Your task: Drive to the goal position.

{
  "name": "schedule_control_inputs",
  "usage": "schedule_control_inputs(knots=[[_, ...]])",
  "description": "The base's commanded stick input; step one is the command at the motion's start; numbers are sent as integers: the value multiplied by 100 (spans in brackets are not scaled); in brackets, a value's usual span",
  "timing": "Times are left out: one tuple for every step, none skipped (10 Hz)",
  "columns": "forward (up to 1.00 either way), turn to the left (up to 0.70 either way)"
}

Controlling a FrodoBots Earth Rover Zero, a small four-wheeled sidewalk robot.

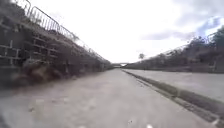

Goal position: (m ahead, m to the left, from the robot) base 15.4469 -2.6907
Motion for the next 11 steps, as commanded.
schedule_control_inputs(knots=[[100, 0], [100, 0], [100, 0], [100, 0], [100, 0], [100, 0], [100, 0], [100, 0], [100, 0], [100, 0], [100, 0]])
